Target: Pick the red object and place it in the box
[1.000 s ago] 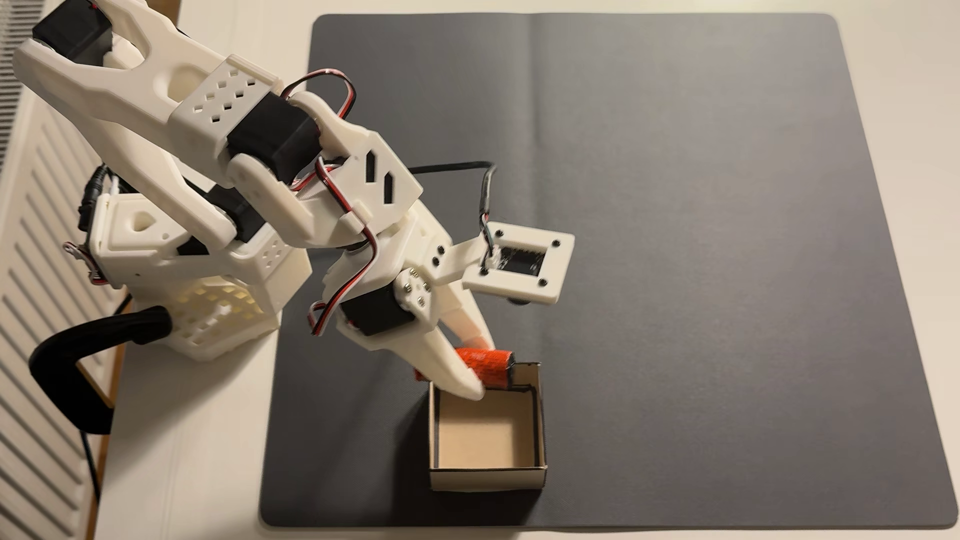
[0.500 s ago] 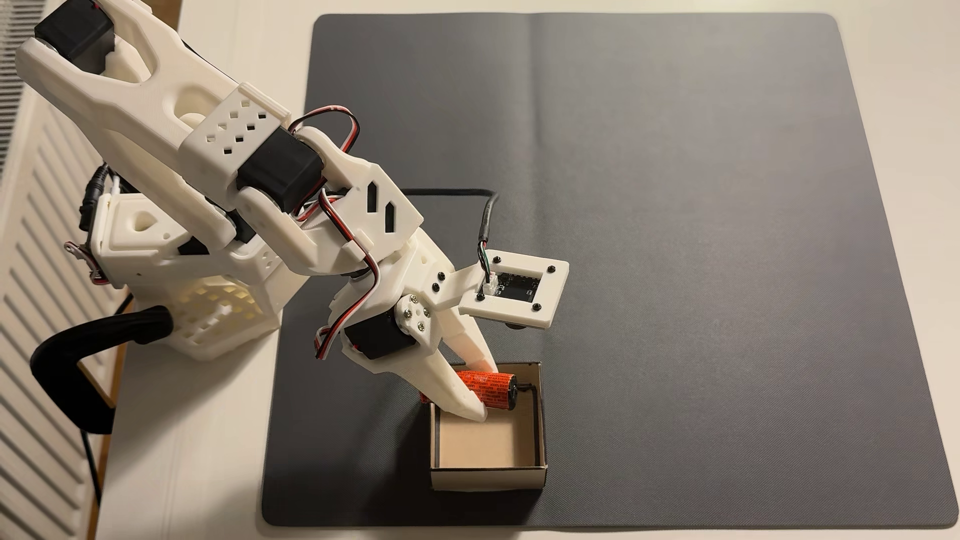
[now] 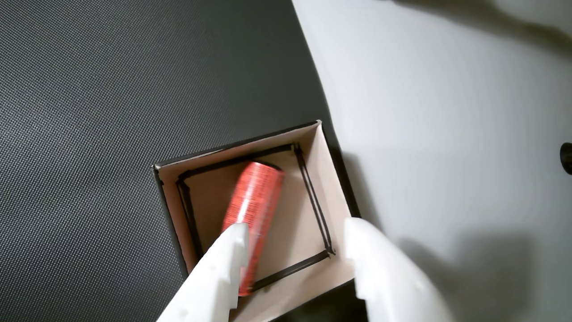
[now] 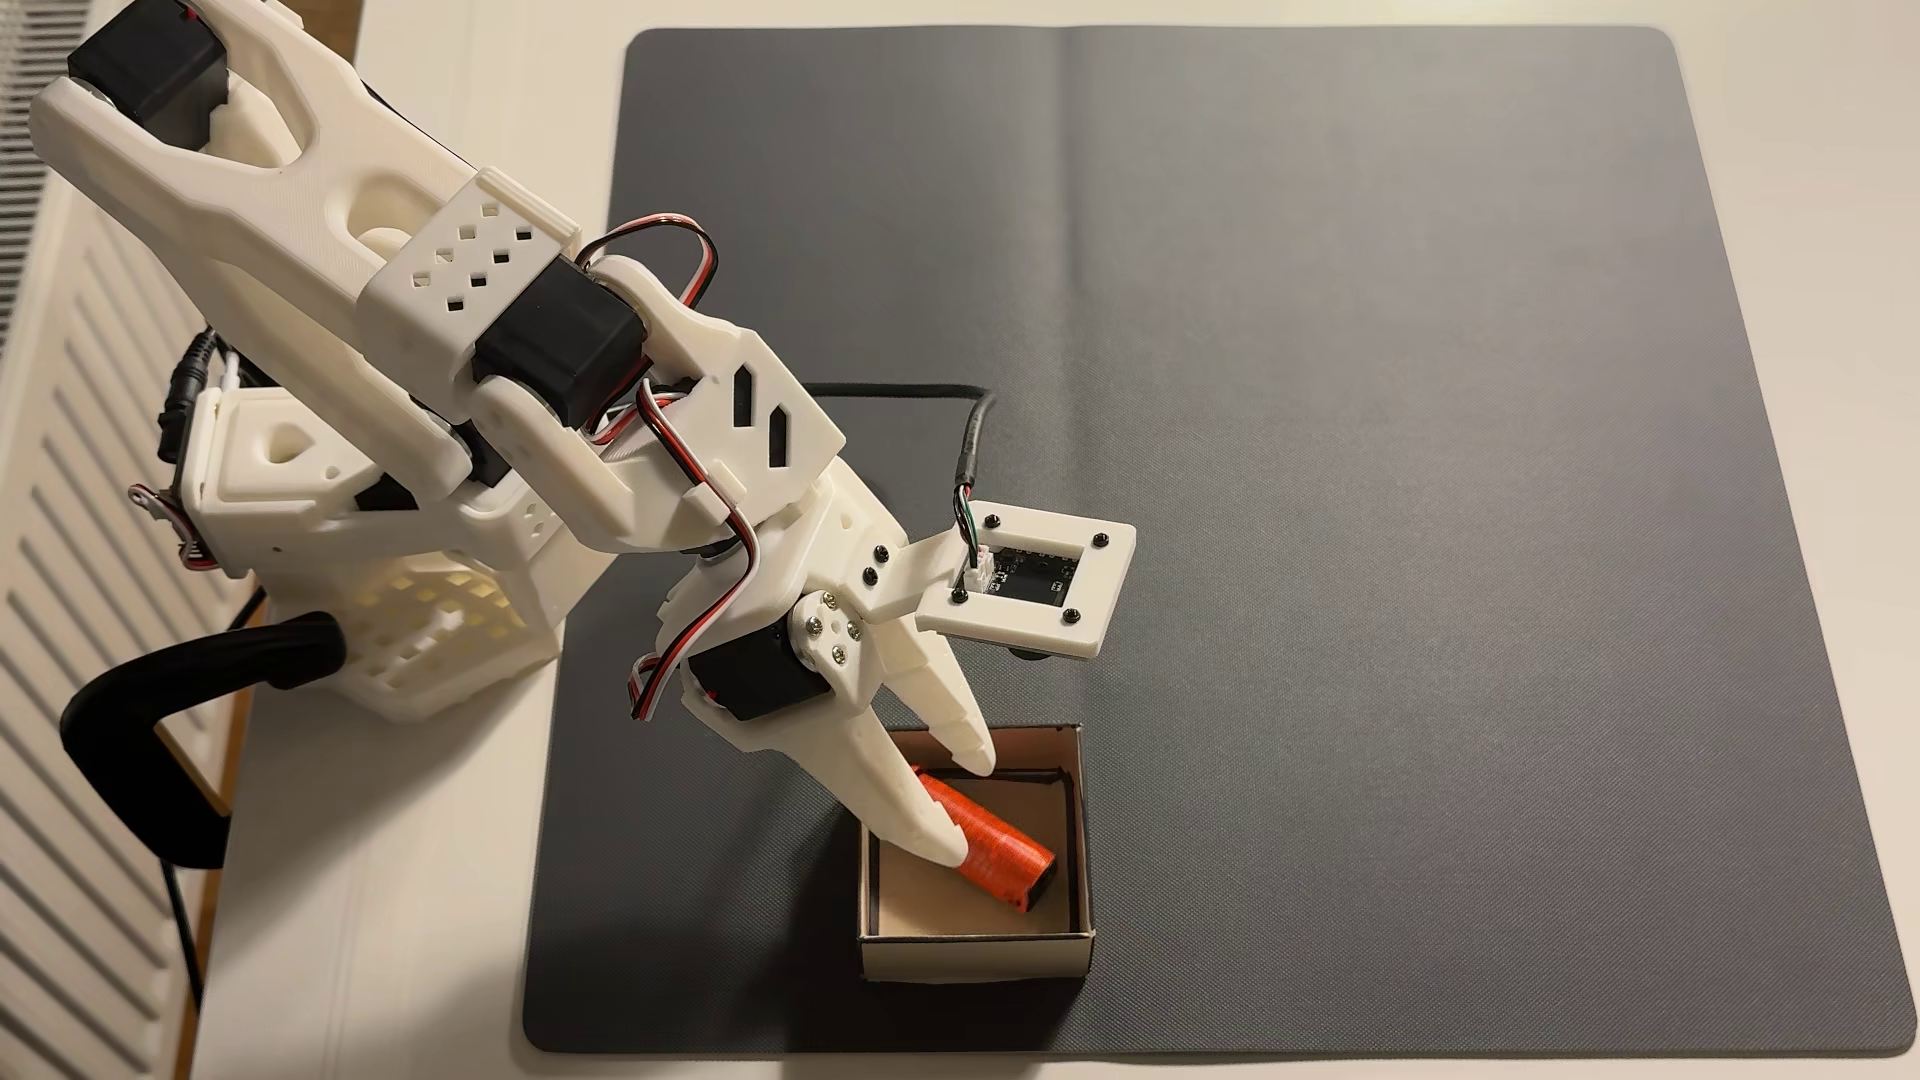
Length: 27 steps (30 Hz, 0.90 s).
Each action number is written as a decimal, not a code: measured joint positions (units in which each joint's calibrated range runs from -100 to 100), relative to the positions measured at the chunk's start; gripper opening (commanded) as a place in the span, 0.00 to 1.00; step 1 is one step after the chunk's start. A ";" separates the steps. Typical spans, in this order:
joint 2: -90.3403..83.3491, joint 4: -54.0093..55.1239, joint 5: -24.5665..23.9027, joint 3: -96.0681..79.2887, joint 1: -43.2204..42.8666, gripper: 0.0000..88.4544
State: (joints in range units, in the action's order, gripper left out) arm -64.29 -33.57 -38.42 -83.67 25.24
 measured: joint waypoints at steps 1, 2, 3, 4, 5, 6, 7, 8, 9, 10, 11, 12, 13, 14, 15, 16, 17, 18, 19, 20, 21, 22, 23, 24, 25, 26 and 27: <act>0.00 0.00 0.00 0.00 0.00 0.22; 0.00 0.00 -0.11 0.00 0.00 0.22; -0.17 0.00 -0.43 0.00 -0.07 0.21; -0.17 0.00 -1.03 0.00 -0.15 0.21; -0.17 0.00 -2.37 0.00 -0.89 0.21; -0.17 -0.09 -2.86 0.09 -1.93 0.21; -0.17 -0.87 -4.05 0.55 -3.19 0.21; -0.17 -2.17 -5.18 1.73 -4.45 0.20; -0.17 -3.91 -6.53 3.28 -5.64 0.16; -0.17 -6.09 -7.93 5.11 -6.76 0.13; -0.17 -8.35 -9.50 7.30 -8.39 0.08; -0.17 -11.04 -10.96 9.58 -10.32 0.02; -0.17 -13.65 -11.98 11.68 -12.32 0.00; -0.17 -16.00 -12.47 13.78 -13.66 0.01; -0.17 -18.17 -12.74 15.69 -14.63 0.01; -0.17 -20.17 -13.01 17.43 -15.52 0.01; -0.52 -21.74 -13.44 18.80 -16.93 0.01; -0.86 -22.96 -13.11 19.71 -18.56 0.01; -1.64 -24.17 -13.22 20.35 -19.97 0.01; -2.76 -25.04 -13.22 20.44 -20.86 0.01; -4.14 -25.65 -13.22 20.44 -21.38 0.01; -5.78 -26.26 -13.55 20.44 -22.27 0.01; -7.68 -26.87 -13.22 20.07 -23.31 0.01; -10.00 -27.30 -13.28 19.16 -24.65 0.01; -12.51 -27.74 -13.38 17.88 -25.17 0.01; -15.01 -28.00 -13.44 16.24 -25.61 0.01; -17.77 -28.09 -13.44 14.23 -25.54 0.01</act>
State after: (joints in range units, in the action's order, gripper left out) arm -82.06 -61.65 -51.86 -69.43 -0.30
